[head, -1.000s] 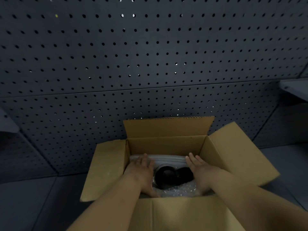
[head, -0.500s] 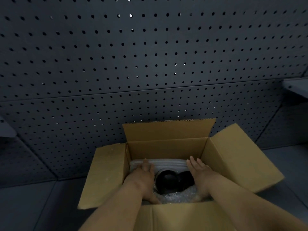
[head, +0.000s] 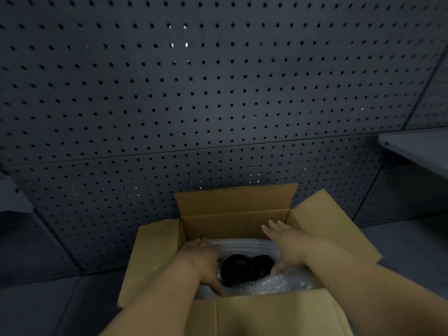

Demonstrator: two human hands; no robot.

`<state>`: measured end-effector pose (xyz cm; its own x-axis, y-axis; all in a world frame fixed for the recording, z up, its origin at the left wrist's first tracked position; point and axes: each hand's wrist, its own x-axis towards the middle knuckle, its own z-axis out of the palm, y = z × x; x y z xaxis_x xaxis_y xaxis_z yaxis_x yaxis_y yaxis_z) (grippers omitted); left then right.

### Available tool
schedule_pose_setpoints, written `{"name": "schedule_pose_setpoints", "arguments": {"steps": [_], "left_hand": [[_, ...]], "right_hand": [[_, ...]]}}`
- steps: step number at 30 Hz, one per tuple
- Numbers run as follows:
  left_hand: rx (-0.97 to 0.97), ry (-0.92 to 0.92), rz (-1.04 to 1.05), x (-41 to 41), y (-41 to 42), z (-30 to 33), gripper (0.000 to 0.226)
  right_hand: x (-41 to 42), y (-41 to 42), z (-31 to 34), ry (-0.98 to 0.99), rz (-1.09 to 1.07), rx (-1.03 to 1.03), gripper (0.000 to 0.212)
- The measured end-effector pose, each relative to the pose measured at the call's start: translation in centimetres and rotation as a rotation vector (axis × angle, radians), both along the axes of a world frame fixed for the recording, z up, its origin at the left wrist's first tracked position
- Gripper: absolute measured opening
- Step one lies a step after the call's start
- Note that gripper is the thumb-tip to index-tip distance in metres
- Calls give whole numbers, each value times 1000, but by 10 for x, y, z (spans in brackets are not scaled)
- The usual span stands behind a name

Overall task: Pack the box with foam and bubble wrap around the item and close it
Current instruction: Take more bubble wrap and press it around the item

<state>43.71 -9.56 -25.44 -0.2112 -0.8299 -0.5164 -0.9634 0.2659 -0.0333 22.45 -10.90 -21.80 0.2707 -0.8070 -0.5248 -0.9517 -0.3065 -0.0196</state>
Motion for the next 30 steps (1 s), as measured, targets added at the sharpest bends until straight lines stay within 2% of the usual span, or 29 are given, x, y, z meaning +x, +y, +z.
{"name": "schedule_pose_setpoints", "arguments": {"steps": [3, 5, 9, 12, 20, 25, 30], "left_hand": [[-149, 18, -21, -9, 6, 38, 64], [-318, 22, -48, -15, 11, 65, 49], [-750, 131, -68, -27, 26, 119, 46], [-948, 178, -92, -40, 33, 148, 48], [-1082, 253, -104, -104, 53, 205, 45], [-1103, 274, -110, -158, 70, 221, 45], [-1107, 262, -79, -223, 91, 231, 45]], "right_hand": [[-2, 9, 35, -71, -11, -156, 83], [-4, 18, 58, -112, -48, -276, 66], [-13, 40, 99, -93, -96, -575, 41], [-27, 57, 124, -75, -117, -732, 36], [-81, 94, 174, -104, -233, -1035, 35], [-128, 112, 190, -165, -271, -1089, 33], [-197, 134, 202, -143, -269, -1091, 34]]}}
